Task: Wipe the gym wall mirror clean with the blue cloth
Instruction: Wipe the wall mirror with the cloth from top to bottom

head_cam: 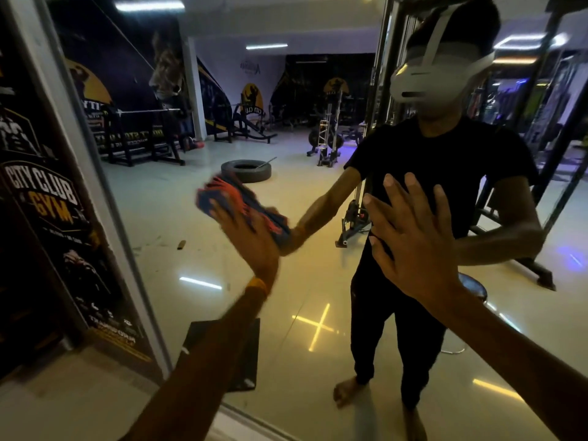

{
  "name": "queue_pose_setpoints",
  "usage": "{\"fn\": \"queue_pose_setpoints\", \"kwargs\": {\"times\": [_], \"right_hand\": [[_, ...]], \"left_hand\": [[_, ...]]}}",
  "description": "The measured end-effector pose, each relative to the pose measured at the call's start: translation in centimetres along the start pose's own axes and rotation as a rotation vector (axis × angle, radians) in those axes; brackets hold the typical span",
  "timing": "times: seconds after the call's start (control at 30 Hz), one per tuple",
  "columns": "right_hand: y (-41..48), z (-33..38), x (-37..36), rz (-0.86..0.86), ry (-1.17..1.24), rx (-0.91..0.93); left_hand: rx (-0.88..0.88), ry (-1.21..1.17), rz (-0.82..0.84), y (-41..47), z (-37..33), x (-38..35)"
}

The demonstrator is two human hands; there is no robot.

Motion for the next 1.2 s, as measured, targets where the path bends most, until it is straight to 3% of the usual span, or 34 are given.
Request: {"fn": "queue_pose_setpoints", "kwargs": {"times": [0.07, 0.17, 0.4, 0.47, 0.57, 0.63, 0.67, 0.73, 0.83, 0.9, 1.0, 1.1, 1.2], "right_hand": [[-0.6, 0.4, -0.4, 0.004, -0.014, -0.002], [-1.7, 0.6, -1.2, 0.015, -0.055, 0.034], [-4.2, 0.6, -2.8, 0.064, -0.108, 0.075], [-4.4, 0.6, -2.7, 0.031, -0.111, 0.095], [-4.4, 0.9, -2.8, 0.004, -0.121, 0.108], [-4.8, 1.0, -3.2, 0.013, -0.11, 0.133], [-5.0, 1.0, -3.3, 0.009, -0.104, 0.15], [-5.3, 0.9, -3.3, -0.023, -0.075, 0.177], [-5.9, 0.7, -3.4, -0.065, 0.021, 0.159], [-6.4, 1.2, -3.7, -0.079, 0.057, 0.15], [-7.5, 1.9, -4.7, -0.057, 0.038, 0.154], [-8.1, 2.3, -5.6, -0.041, -0.025, 0.164], [-8.2, 2.4, -5.7, -0.072, -0.042, 0.148]], "left_hand": [[0.041, -0.104, 0.177, -8.2, -0.5, -4.1], [-0.02, 0.038, 0.304, -15.4, -1.0, -6.2], [0.17, 0.055, -0.13, -3.3, 4.0, -0.8], [0.202, -0.097, -0.089, -7.1, 5.4, -2.9], [0.279, -0.36, 0.106, -20.1, 3.6, -8.3], [0.236, -0.288, 0.122, -25.8, 1.7, -9.9], [0.163, -0.148, 0.105, -25.9, 1.3, -9.7], [0.184, 0.027, -0.031, -21.8, 4.5, -7.4], [0.378, -0.126, -0.206, -14.6, 11.4, -2.6], [0.39, -0.09, -0.227, -13.3, 10.9, -1.2], [0.32, -0.241, -0.134, -17.9, 6.9, -5.2], [0.252, -0.248, 0.002, -25.0, 4.3, -9.1], [0.186, -0.147, 0.023, -22.0, 6.1, -7.3]]}}
Point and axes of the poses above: each hand's wrist, its own y-axis towards the middle knuckle, its own x-axis out of the back of the hand, z = x × y, the point moved 8 cm from there along y, towards the middle knuckle, and after that the axes turned 9 degrees about z, right-handed, at the moved point
